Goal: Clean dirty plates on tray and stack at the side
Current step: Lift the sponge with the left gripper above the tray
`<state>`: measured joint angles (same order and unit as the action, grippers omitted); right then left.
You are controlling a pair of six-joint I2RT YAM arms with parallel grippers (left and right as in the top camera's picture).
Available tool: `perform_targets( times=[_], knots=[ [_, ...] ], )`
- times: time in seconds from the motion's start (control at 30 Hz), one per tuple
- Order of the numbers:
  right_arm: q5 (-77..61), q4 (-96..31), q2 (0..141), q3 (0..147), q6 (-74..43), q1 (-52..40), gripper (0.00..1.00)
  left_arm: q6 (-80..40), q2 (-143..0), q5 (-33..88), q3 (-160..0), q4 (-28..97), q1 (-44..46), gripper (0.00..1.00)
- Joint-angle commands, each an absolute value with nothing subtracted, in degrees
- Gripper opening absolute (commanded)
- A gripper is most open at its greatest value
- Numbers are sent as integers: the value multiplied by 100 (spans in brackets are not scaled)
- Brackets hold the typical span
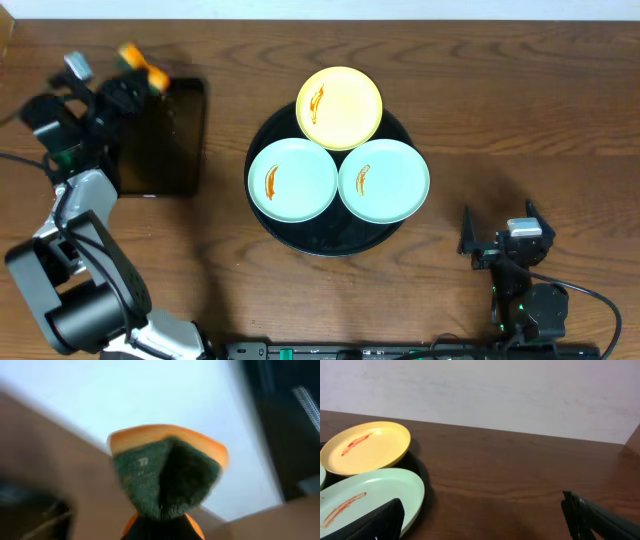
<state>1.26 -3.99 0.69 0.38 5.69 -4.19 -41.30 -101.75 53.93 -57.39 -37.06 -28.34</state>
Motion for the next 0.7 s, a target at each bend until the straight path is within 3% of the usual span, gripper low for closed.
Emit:
perform_targets(
  times=[0.0,0.13,0.23,0.3,0.4,0.53,0.67],
  knots=[
    [121,-419,38,32,607,-384,99,-5931,-9880,6086,-5850,-5321,-2832,8],
    [121,-416,38,32,607,-381,99,-5647,-9885,6086,-5835,-5068,-2823,8],
    [121,-419,38,32,607,-384,99,-4401,-9894,5815,-5833,-3343,-2779,8],
    [121,-416,38,32,607,-384,99,-3454,-9907,4936,-5833,-1855,-2738,8],
    [121,-416,38,32,607,-384,99,-3129,-9968,3489,-5833,-530,-2707,8],
    [121,-419,38,32,607,-384,99,-3179,-9942,4362,-5835,-1000,-2845,8],
    [121,-416,38,32,607,-384,99,-4899,-9918,6049,-5835,-3376,-2934,7]
  ],
)
